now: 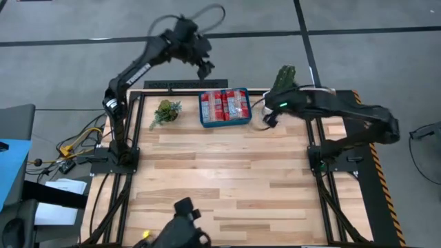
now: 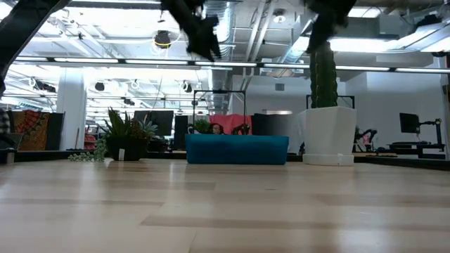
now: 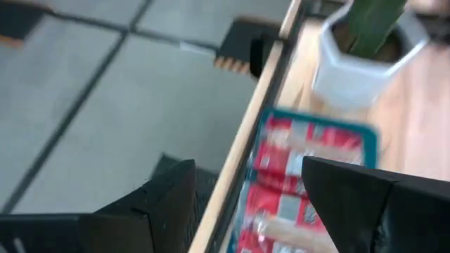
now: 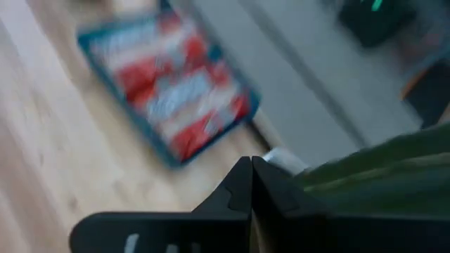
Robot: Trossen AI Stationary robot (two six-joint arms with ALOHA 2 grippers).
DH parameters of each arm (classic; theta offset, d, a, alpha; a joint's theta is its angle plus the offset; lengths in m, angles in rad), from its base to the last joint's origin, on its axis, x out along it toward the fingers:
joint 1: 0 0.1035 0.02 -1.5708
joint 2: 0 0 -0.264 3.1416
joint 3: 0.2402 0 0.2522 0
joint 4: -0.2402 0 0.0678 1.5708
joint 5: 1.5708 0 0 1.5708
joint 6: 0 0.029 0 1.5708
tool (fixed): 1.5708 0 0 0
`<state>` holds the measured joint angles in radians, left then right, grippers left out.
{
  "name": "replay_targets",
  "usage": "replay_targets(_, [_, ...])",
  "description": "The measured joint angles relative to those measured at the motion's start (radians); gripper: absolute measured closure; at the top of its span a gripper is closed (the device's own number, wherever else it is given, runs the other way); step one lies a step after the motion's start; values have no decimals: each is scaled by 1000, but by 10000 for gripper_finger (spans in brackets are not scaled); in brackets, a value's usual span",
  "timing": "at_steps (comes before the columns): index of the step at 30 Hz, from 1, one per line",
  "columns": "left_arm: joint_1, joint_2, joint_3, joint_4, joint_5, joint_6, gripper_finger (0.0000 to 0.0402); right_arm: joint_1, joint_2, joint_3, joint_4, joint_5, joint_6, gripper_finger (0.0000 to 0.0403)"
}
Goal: Sort popcorn bags into baskets
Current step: Return to Home Position
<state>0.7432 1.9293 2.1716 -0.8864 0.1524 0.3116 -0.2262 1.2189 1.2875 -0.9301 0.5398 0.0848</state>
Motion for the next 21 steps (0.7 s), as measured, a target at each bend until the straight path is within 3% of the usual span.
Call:
replay_targets(3, [-16, -3, 189, -94, -24, -44, 152, -8, -134, 2, 53, 13, -141, 374])
replay_targets(6, [-37, -134, 83, 48, -80, -153, 152, -20, -250, 2, 84, 67, -361, 366])
replay_targets(9, [-60, -244, 34, 59, -81, -282, 152, -26, -361, 0, 70, 82, -259, 361])
replay_targets(13, [-96, -379, -53, 77, 98, -174, 152, -54, -488, -59, 92, -146, -251, 358])
replay_targets(17, [-163, -548, -313, 198, 185, -167, 152, -113, -648, -244, 261, -397, -208, 358])
replay_targets(21, [-257, -749, -728, 506, 28, -256, 152, -155, -776, -461, 448, -458, -67, 358])
